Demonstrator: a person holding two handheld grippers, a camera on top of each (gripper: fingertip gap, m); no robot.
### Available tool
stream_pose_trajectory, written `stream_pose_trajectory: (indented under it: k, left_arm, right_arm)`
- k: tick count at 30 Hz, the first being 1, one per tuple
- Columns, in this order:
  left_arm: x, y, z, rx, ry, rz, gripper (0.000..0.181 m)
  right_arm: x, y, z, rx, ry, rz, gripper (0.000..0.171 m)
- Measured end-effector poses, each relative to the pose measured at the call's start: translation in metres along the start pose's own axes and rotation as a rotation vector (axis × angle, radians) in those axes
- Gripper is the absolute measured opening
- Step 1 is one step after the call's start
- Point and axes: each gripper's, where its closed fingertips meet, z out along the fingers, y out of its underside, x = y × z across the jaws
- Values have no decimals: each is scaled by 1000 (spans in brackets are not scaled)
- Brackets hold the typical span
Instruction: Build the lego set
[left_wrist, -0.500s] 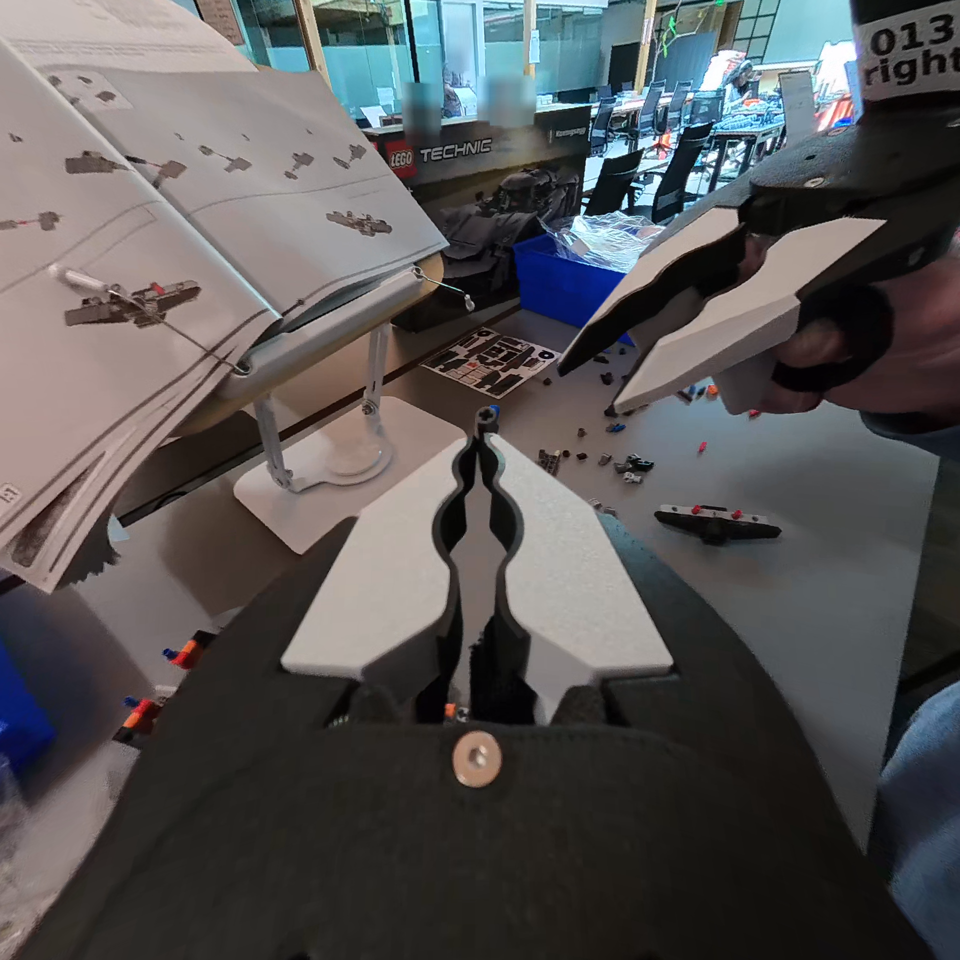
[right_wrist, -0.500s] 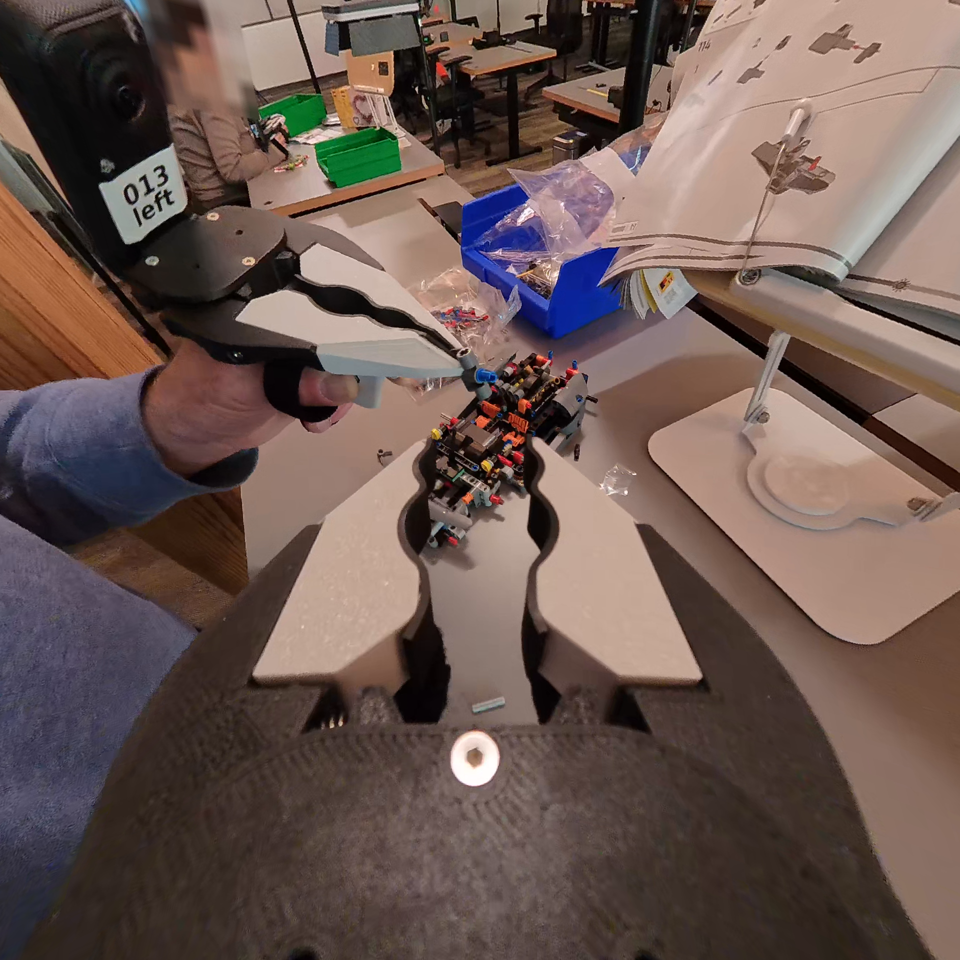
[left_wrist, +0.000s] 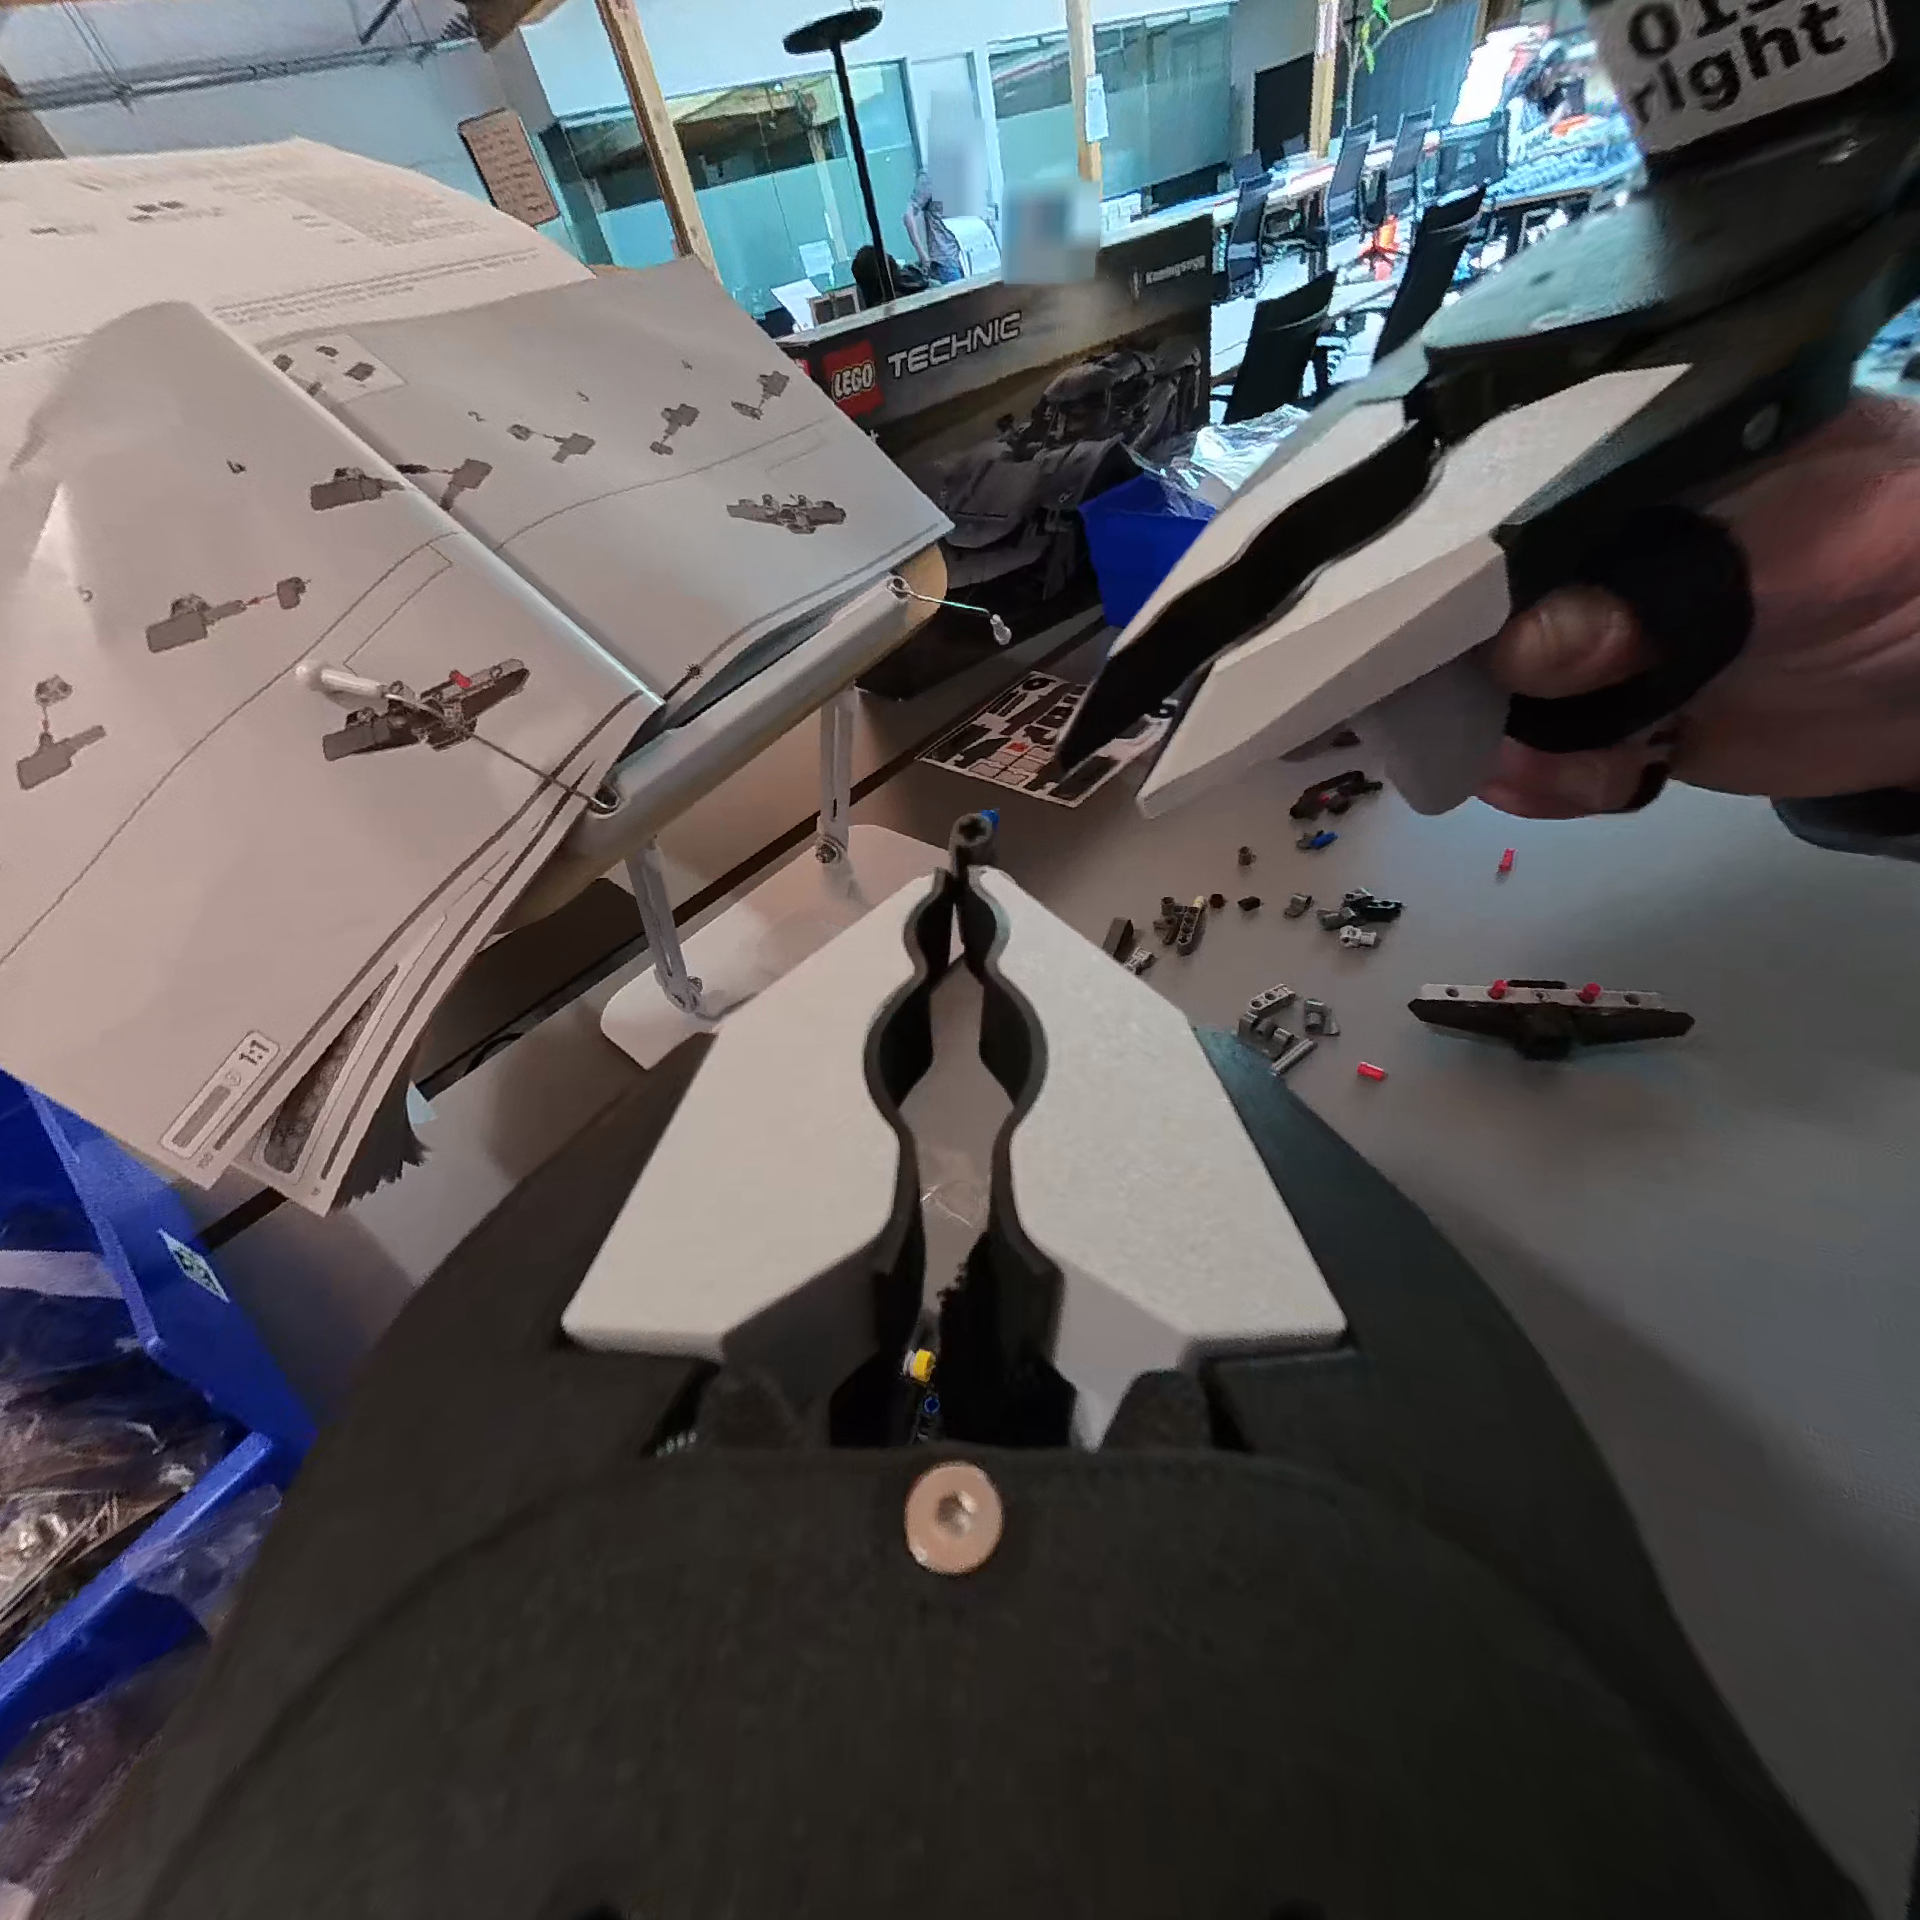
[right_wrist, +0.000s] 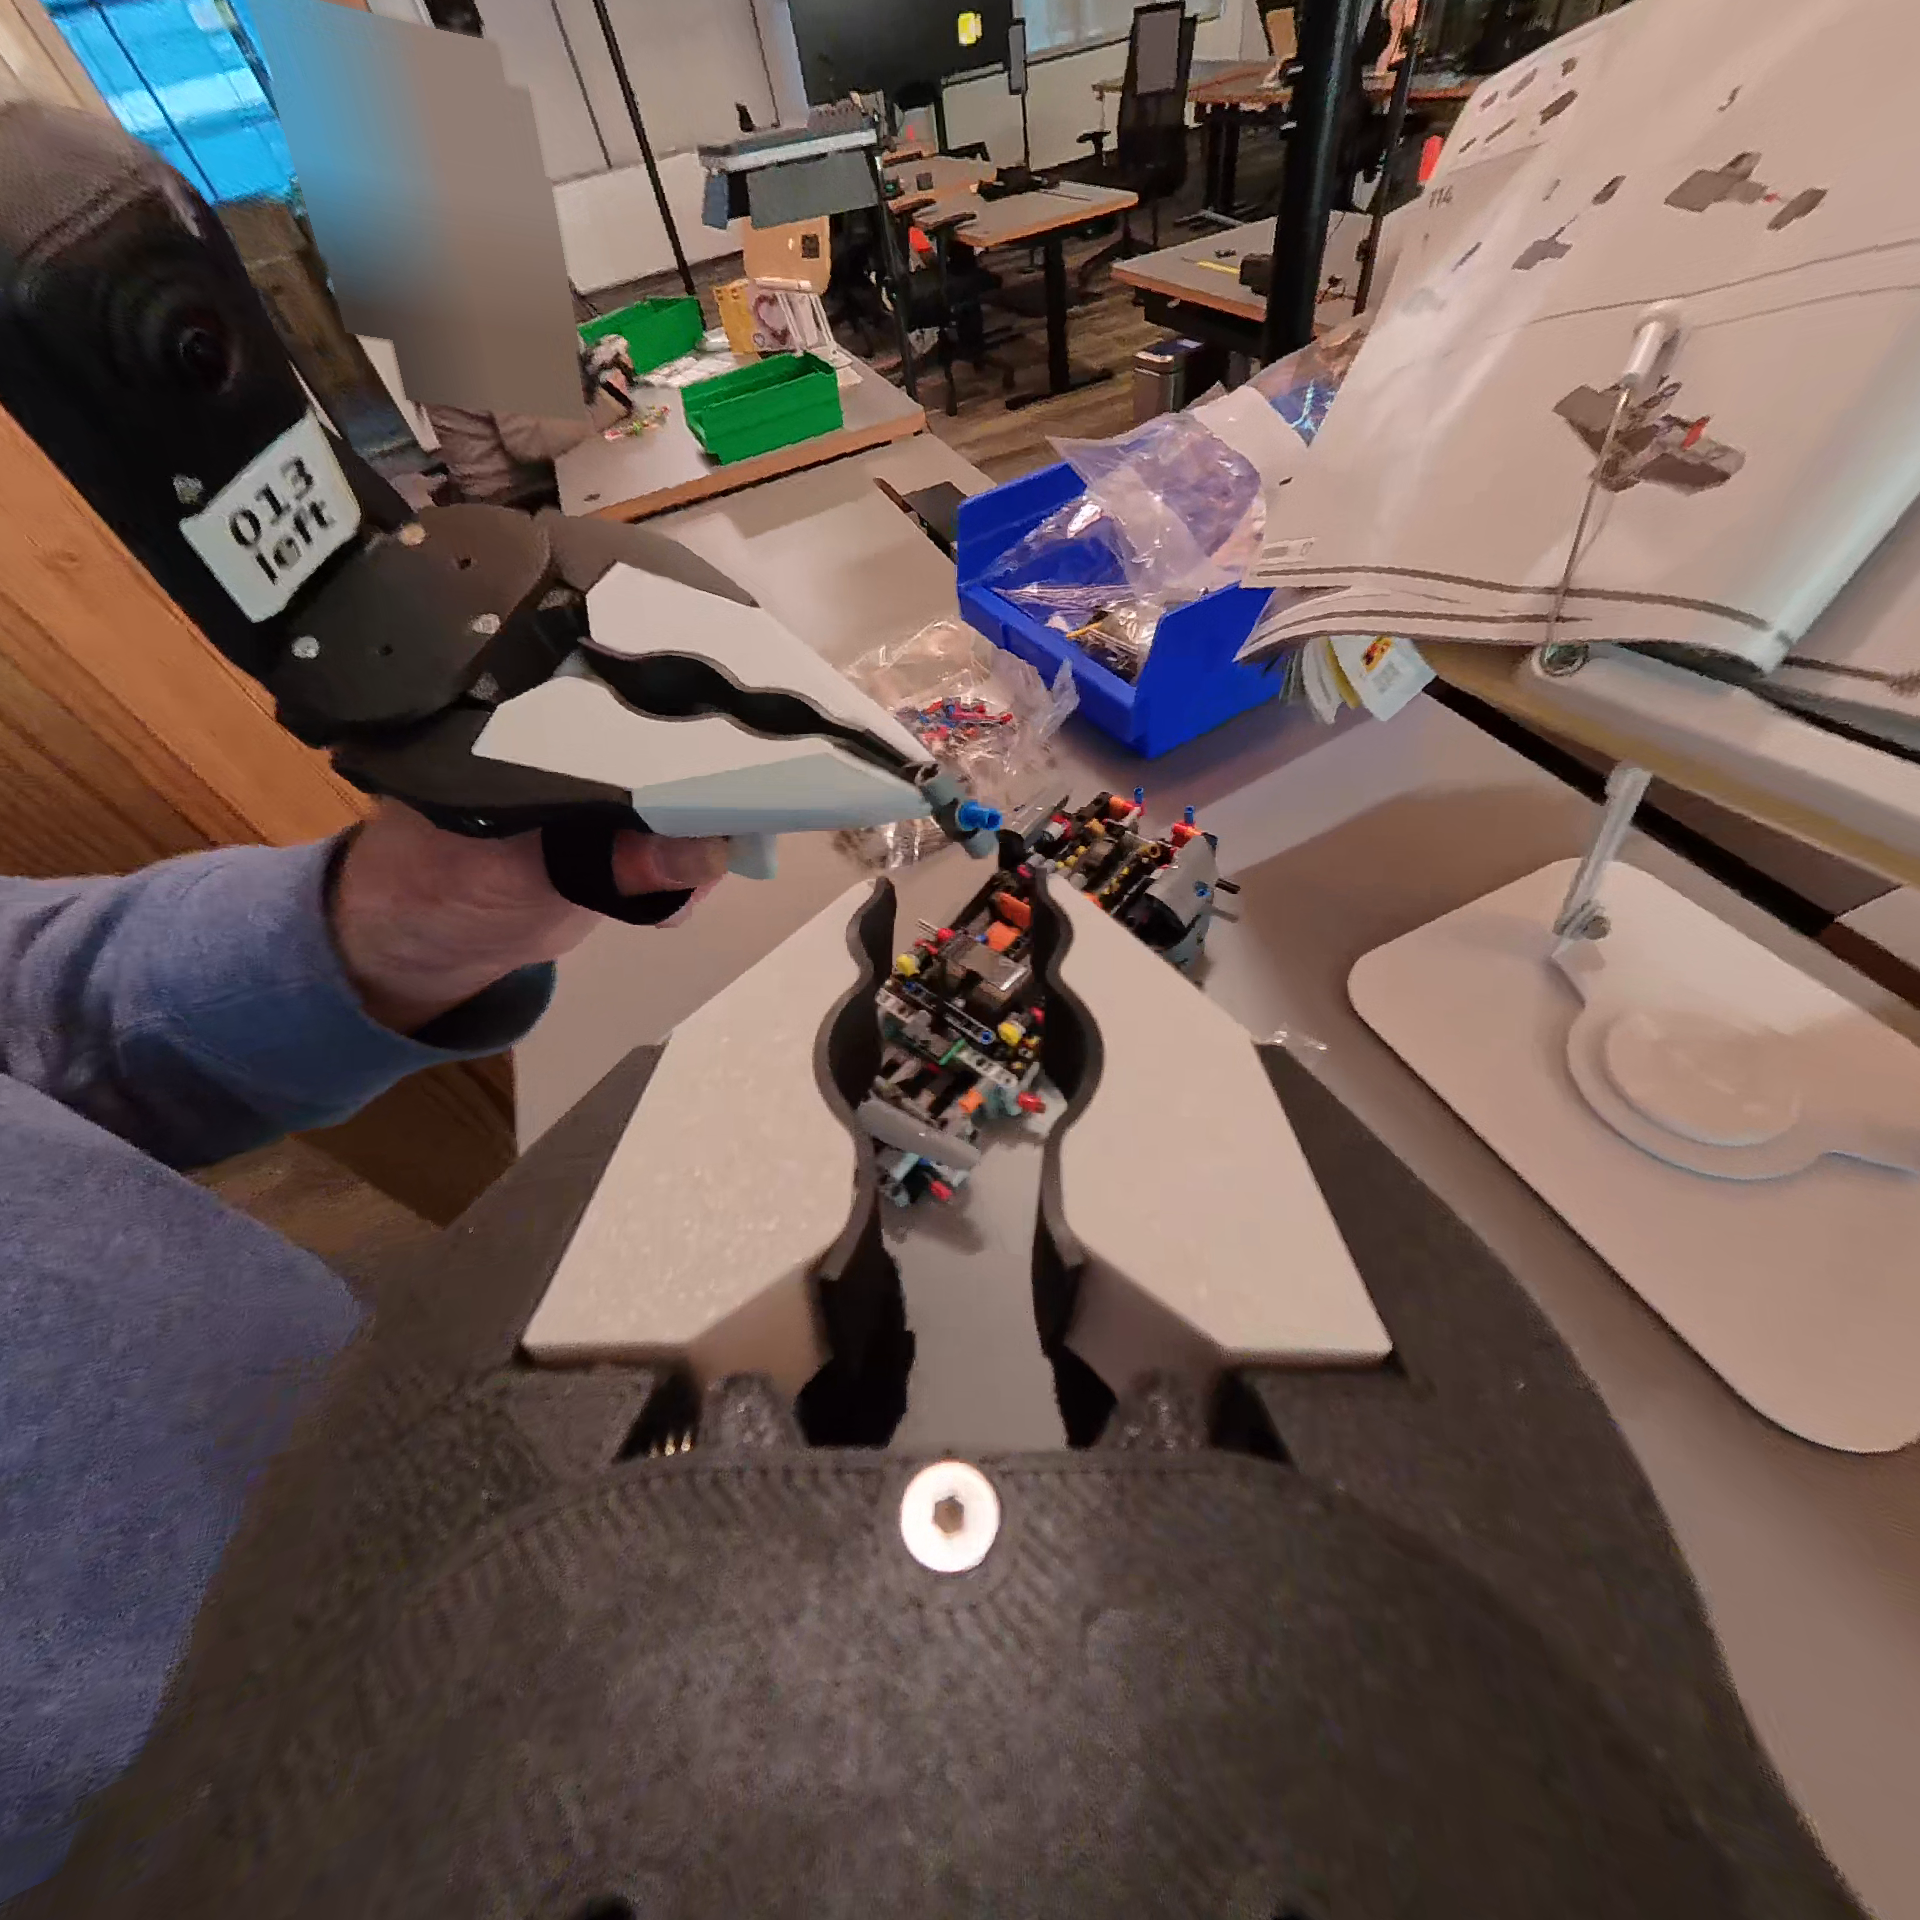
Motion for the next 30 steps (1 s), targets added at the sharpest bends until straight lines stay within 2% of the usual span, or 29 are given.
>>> stream_pose_trajectory:
  k: [5,9,12,17,30]
  left_arm:
    - [16,0,6,-24,95,34,0]
    - [30,-1,12,-35,168,44,0]
    - [35,-2,13,-26,216,32,0]
    - [37,-9,15,3,252,3,0]
    - [34,-24,19,117,306,-220,3]
  right_arm:
    - [3,5,2,-56,45,-135,18]
    - [2,13,-1,-87,26,-156,7]
    - [0,14,-6,-80,-1,-157,5]
    - [0,9,-13,-37,-45,-111,3]
    - [5,-4,-27,191,-190,172,1]
